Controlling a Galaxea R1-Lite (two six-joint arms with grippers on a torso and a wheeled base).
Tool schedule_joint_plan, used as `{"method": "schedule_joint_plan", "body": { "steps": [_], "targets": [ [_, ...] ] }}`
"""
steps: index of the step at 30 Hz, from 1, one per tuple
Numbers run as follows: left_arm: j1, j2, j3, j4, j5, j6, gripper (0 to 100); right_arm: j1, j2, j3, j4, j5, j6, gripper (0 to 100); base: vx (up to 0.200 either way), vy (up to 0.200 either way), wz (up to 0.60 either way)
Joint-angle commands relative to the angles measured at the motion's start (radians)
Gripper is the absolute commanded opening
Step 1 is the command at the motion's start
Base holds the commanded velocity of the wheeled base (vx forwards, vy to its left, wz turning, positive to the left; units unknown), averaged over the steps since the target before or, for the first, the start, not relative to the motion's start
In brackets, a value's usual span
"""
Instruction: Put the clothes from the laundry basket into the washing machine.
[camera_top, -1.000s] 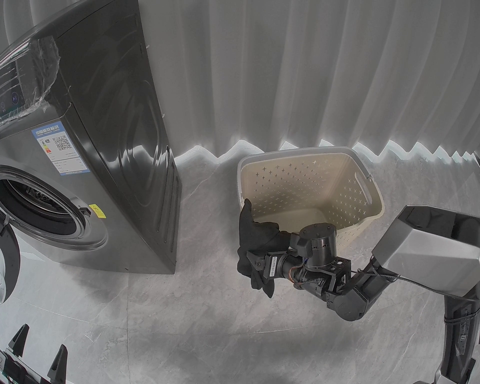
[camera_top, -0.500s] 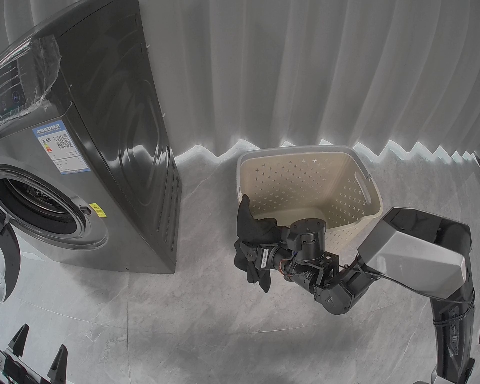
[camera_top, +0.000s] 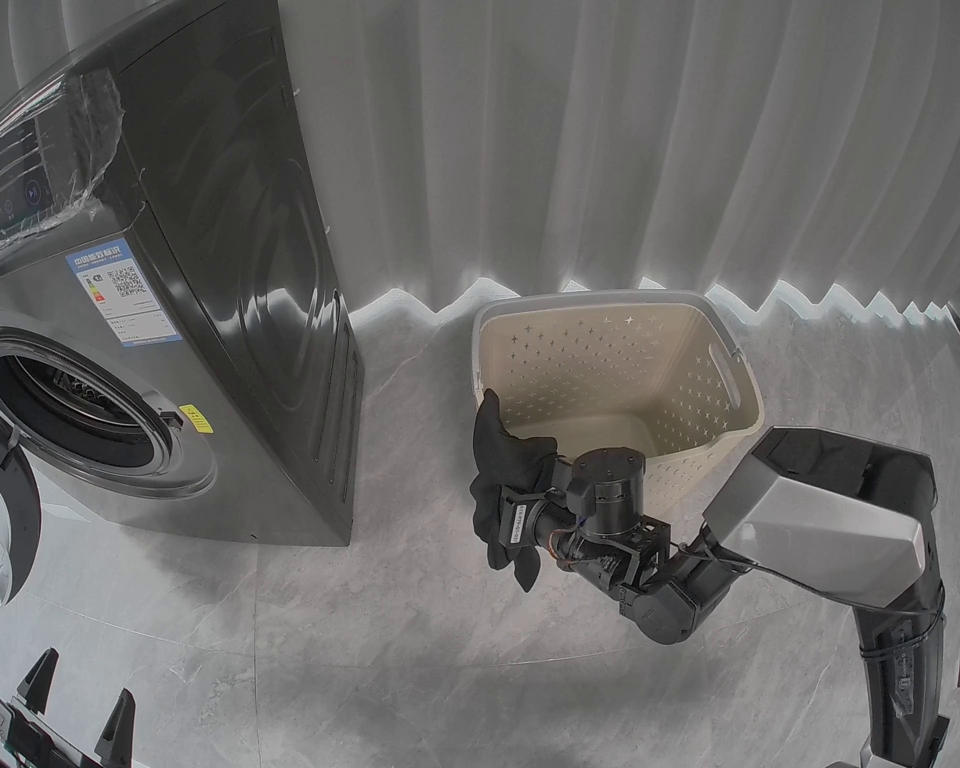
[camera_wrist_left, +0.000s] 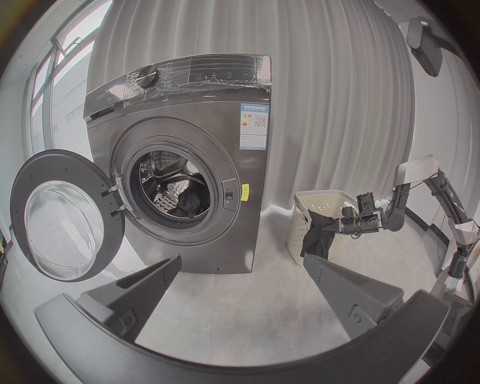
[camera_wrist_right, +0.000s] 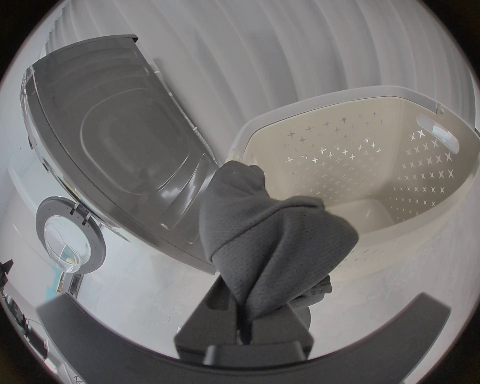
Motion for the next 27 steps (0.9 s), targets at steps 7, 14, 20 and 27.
{"method": "schedule_joint_plan", "body": {
  "steps": [7,14,20,27],
  "targets": [
    [0.0,-0.015,0.013,0.0,0.0,0.0,100,0.052,-0.264,0.165,-0.025,0.003,-0.004,0,0.0,0.0,0.0],
    [0.0,-0.015,0.013,0.001,0.0,0.001,100,0.107,-0.611,0.351,-0.088,0.065,-0.056,0,0.0,0.0,0.0],
    [0.0,-0.015,0.013,0.001,0.0,0.001,100,0.049,-0.79,0.488,-0.118,0.152,-0.062,0,0.0,0.0,0.0],
    [-0.001,-0.015,0.012,0.001,0.0,0.001,100,0.009,-0.817,0.55,-0.224,0.169,-0.149,0,0.0,0.0,0.0]
  ]
}}
